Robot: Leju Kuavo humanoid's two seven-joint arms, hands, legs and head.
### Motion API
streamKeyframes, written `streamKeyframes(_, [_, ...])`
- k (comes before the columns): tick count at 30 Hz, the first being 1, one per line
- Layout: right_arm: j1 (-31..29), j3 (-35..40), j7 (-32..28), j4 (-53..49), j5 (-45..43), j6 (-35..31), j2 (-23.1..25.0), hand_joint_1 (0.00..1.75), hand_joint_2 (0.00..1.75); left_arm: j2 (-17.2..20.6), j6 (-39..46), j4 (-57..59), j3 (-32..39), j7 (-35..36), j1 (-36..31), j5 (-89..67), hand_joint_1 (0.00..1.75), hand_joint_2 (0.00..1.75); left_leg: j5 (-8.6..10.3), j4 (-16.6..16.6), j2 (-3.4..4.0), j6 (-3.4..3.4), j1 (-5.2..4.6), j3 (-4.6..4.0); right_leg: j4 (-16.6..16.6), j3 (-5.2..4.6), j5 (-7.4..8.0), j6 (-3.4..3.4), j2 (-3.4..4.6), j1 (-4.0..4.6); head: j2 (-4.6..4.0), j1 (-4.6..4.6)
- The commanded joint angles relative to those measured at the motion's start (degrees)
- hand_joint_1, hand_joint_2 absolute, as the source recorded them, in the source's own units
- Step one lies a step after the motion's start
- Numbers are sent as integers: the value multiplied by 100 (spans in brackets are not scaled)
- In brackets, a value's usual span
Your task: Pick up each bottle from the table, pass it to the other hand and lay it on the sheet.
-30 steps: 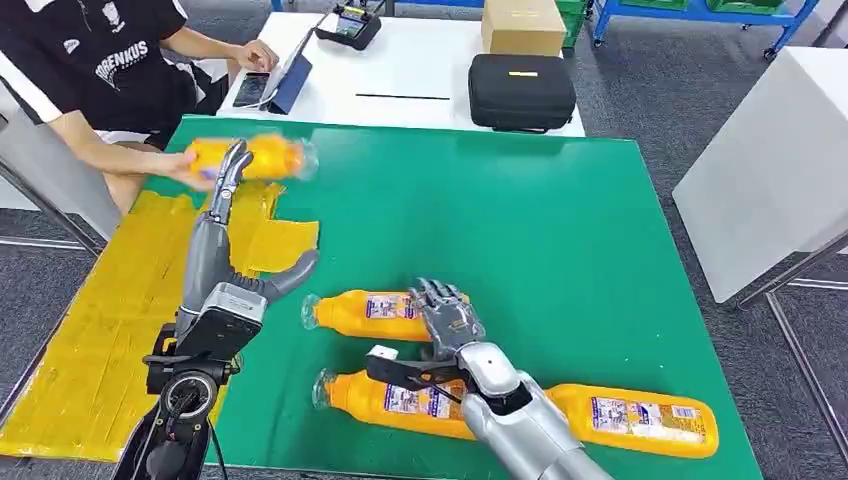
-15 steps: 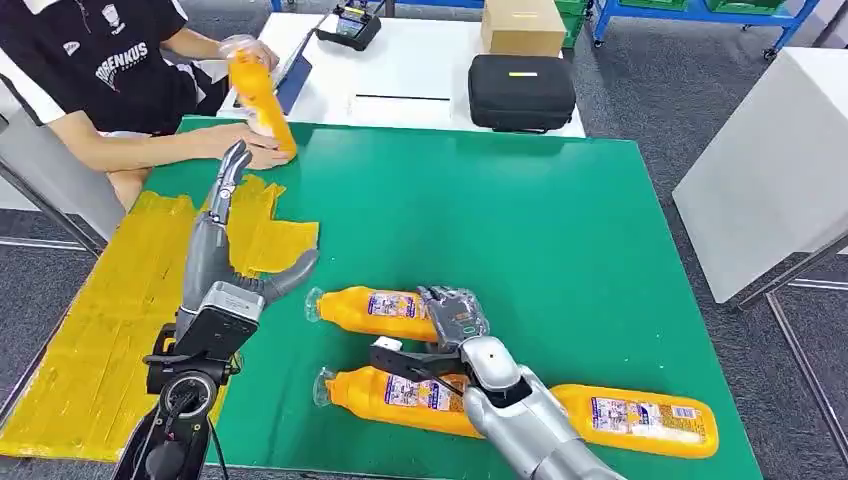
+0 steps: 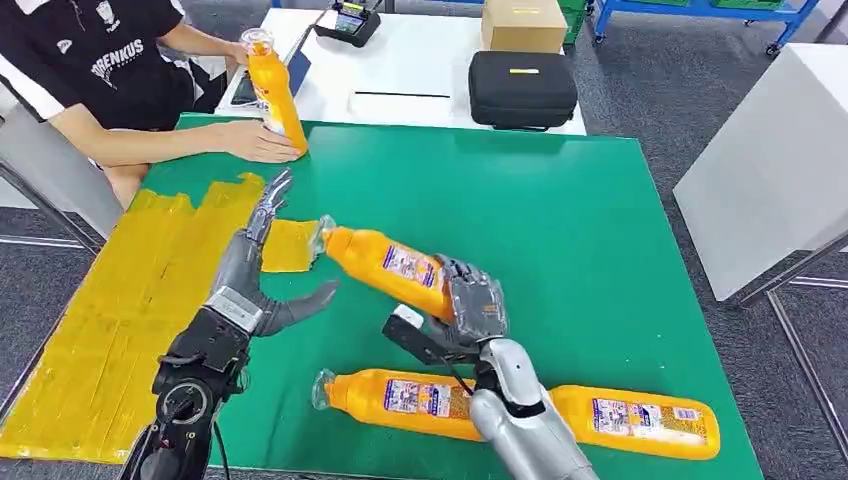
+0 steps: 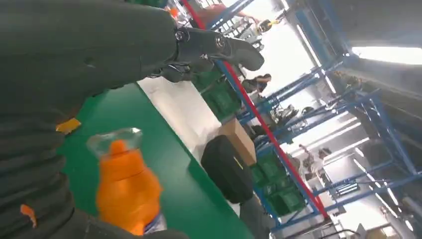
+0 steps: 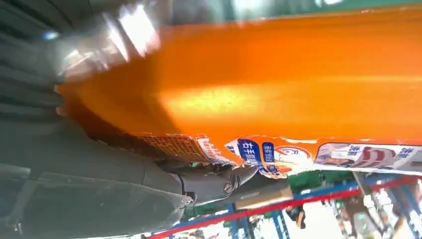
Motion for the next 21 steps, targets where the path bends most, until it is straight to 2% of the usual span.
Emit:
streamKeyframes(1, [269, -503, -542, -918, -643, -656, 132, 175, 175, 2, -1090, 918, -2, 300, -385, 1088, 0, 175, 0, -4, -7, -7, -1, 2, -1, 4, -4, -7, -13, 0, 0, 0])
streamKeyframes(5, [317, -565, -645, -920, -855, -1001, 173, 175, 175, -27, -1580, 1214, 40, 398, -486, 1957, 0, 175, -2, -4, -3, -8, 1, 6, -3, 8, -5, -8, -10, 2, 0, 0])
streamKeyframes(8, [422, -601, -878, -1073, -1102, -1264, 208, 175, 175, -46, -1563, 1343, 96, 607, -591, 2287, 0, 175, -7, -3, -7, -13, 2, 16, -1, 19, -12, -13, -17, 3, 0, 0])
streamKeyframes(11, [432, -585, -878, -1091, -1107, -1259, 207, 175, 175, -28, -1560, 1365, 81, 625, -624, 2317, 0, 175, -5, -2, 1, -11, 3, 8, -2, 9, -6, -11, -7, 3, 0, 0])
streamKeyframes(13, [424, -590, -914, -1123, -1194, -1386, 241, 175, 175, -82, -1744, 1532, 226, 863, -689, 3020, 0, 175, -4, -3, 2, -11, 2, 6, -1, 7, -6, -10, -6, 3, 0, 0])
streamKeyframes(21, [371, -407, -1000, -1216, -1334, -1448, 295, 175, 175, -115, -1384, 1887, 388, 1135, -1015, 3937, 0, 175, -12, 2, 3, -16, 4, 21, 3, 21, -13, -15, -10, 6, 0, 0])
